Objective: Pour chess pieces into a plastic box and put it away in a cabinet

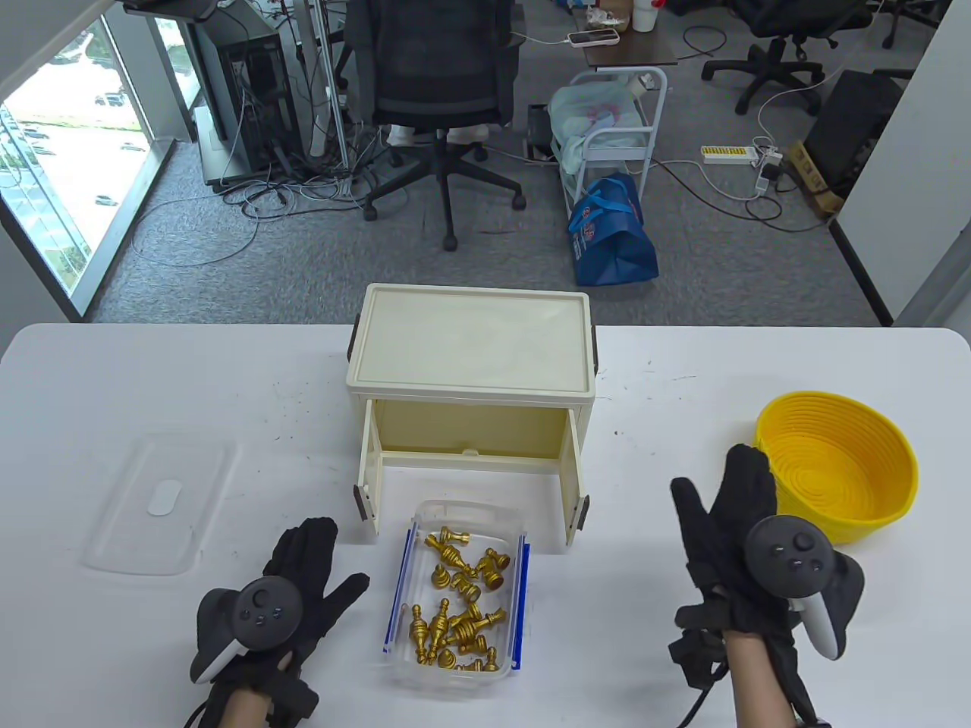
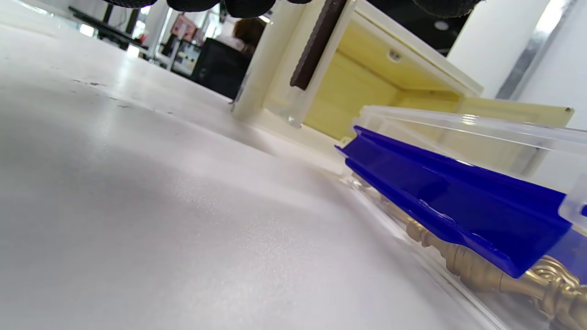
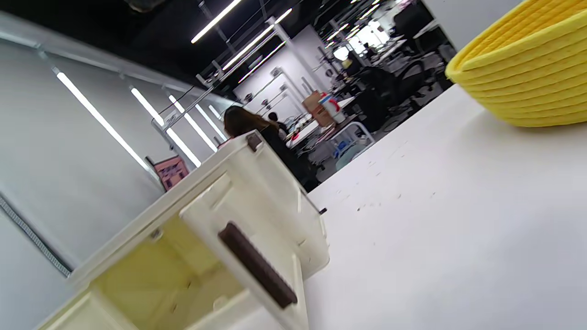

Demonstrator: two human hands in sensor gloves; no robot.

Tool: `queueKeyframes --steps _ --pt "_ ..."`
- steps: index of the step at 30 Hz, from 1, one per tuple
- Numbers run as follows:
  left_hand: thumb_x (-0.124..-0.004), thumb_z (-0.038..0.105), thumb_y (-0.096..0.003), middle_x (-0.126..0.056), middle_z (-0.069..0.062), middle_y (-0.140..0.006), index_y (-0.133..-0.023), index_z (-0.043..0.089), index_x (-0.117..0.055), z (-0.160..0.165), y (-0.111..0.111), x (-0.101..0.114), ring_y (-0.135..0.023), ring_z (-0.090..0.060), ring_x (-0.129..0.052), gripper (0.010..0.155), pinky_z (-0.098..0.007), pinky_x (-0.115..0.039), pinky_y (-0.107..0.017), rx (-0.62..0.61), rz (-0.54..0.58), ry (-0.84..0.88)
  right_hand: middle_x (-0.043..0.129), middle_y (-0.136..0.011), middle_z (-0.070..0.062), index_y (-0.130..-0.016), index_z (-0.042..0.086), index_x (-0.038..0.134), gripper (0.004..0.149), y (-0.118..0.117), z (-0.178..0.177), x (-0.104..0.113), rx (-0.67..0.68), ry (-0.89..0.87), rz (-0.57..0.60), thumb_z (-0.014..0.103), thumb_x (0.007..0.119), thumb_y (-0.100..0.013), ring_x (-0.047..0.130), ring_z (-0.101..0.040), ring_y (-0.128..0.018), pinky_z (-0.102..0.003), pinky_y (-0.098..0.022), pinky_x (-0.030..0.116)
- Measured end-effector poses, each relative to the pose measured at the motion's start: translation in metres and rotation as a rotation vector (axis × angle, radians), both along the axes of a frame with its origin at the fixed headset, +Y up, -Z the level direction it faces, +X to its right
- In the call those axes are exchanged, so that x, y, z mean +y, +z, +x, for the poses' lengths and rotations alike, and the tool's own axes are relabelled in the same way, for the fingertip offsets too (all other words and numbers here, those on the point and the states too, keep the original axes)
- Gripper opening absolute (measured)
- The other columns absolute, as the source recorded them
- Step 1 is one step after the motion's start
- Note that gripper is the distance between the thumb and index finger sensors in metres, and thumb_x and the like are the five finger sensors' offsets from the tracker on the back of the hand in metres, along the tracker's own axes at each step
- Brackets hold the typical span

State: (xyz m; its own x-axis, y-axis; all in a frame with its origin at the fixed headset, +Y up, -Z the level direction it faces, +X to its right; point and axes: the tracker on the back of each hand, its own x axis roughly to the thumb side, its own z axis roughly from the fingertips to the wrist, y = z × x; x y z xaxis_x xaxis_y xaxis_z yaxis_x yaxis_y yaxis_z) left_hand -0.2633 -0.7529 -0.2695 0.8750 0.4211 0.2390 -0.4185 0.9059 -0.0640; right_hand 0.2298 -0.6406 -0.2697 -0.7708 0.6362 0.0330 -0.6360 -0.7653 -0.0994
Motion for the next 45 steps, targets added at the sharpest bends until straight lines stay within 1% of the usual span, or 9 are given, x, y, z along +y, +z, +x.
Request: queueKeyframes --steps 7,12,18,22,30,36,40,42,45 --pt "-0.054 0.063 -0.0646 -0.041 -0.030 -0.127 -0.126 0.005 -0.031 0.002 0.000 0.000 -0.111 -0.059 -0.042 0.087 -0.073 -0.050 -0.073 -0.005 0.002 -0.016 0.020 -0.121 -0.028 -0.117 0.007 0.019 0.091 0.013 -0.060 -0.035 0.245 0.250 -0.073 0.064 0.061 -0.061 0.026 -0.059 -0.107 -0.074 -0.069 0.036" --pt "-0.054 0.063 -0.0645 -0.041 -0.030 -0.127 -0.126 0.005 -0.032 0.002 0.000 -0.001 -0.111 -0.059 -0.042 0.087 -0.073 -0.051 -0.073 -0.002 -0.004 -0.022 0.021 -0.120 -0.030 -0.117 0.004 0.017 0.093 0.013 -0.081 -0.065 0.207 0.416 -0.103 0.067 0.058 -0.061 0.028 -0.060 -0.106 -0.074 -0.069 0.039" --pt "-0.054 0.063 -0.0646 -0.041 -0.030 -0.127 -0.126 0.005 -0.032 0.004 0.001 -0.001 -0.111 -0.059 -0.042 0.087 -0.073 -0.051 -0.073 -0.004 -0.005 -0.038 0.020 -0.120 -0.031 -0.116 0.003 0.017 0.094 0.003 -0.074 -0.103 0.187 0.353 -0.175 0.067 0.057 -0.061 0.028 -0.060 -0.106 -0.074 -0.069 0.038" --pt "-0.054 0.063 -0.0645 -0.041 -0.029 -0.127 -0.126 0.005 -0.032 0.006 0.000 -0.001 -0.111 -0.059 -0.042 0.087 -0.073 -0.050 -0.073 -0.003 0.003 -0.067 0.018 -0.121 -0.029 -0.117 0.005 0.015 0.093 0.000 -0.071 -0.116 0.198 0.421 -0.289 0.068 0.055 -0.061 0.025 -0.058 -0.108 -0.074 -0.070 0.035" --pt "-0.054 0.062 -0.0647 -0.042 -0.029 -0.127 -0.126 0.005 -0.033 0.004 0.003 0.006 -0.110 -0.059 -0.042 0.087 -0.073 -0.051 -0.073 0.029 0.048 -0.119 0.018 -0.121 -0.027 -0.117 0.007 0.014 0.092 -0.002 -0.076 -0.127 0.220 0.484 -0.367 0.068 0.053 -0.061 0.024 -0.057 -0.108 -0.073 -0.070 0.035" --pt "-0.055 0.062 -0.0653 -0.042 -0.030 -0.127 -0.126 0.005 -0.033 -0.007 0.005 0.018 -0.110 -0.059 -0.043 0.086 -0.073 -0.051 -0.073 0.158 0.071 -0.208 0.018 -0.121 -0.027 -0.116 0.007 0.014 0.091 0.000 -0.071 -0.124 0.208 0.461 -0.350 0.068 0.053 -0.061 0.025 -0.057 -0.108 -0.073 -0.070 0.035" --pt "-0.058 0.061 -0.0646 -0.043 -0.029 -0.128 -0.127 0.006 -0.036 -0.014 -0.001 0.037 -0.111 -0.059 -0.044 0.086 -0.072 -0.051 -0.073 0.254 0.075 -0.341 0.018 -0.121 -0.028 -0.116 0.007 0.014 0.091 0.001 -0.064 -0.123 0.205 0.424 -0.345 0.068 0.053 -0.061 0.026 -0.057 -0.108 -0.073 -0.070 0.036" --pt "-0.059 0.061 -0.0642 -0.043 -0.028 -0.128 -0.127 0.007 -0.036 -0.020 -0.008 0.048 -0.112 -0.058 -0.043 0.086 -0.072 -0.050 -0.075 0.313 0.049 -0.387 0.018 -0.121 -0.027 -0.116 0.007 0.014 0.091 0.002 -0.064 -0.122 0.191 0.422 -0.337 0.068 0.053 -0.061 0.026 -0.056 -0.108 -0.073 -0.070 0.036" --pt "-0.061 0.061 -0.0638 -0.041 -0.026 -0.130 -0.128 0.010 -0.035 -0.035 -0.022 0.059 -0.114 -0.056 -0.042 0.086 -0.071 -0.049 -0.076 0.415 -0.066 -0.422 0.018 -0.121 -0.028 -0.116 0.007 0.014 0.091 0.002 -0.063 -0.122 0.198 0.410 -0.337 0.068 0.052 -0.061 0.026 -0.056 -0.108 -0.073 -0.070 0.036"
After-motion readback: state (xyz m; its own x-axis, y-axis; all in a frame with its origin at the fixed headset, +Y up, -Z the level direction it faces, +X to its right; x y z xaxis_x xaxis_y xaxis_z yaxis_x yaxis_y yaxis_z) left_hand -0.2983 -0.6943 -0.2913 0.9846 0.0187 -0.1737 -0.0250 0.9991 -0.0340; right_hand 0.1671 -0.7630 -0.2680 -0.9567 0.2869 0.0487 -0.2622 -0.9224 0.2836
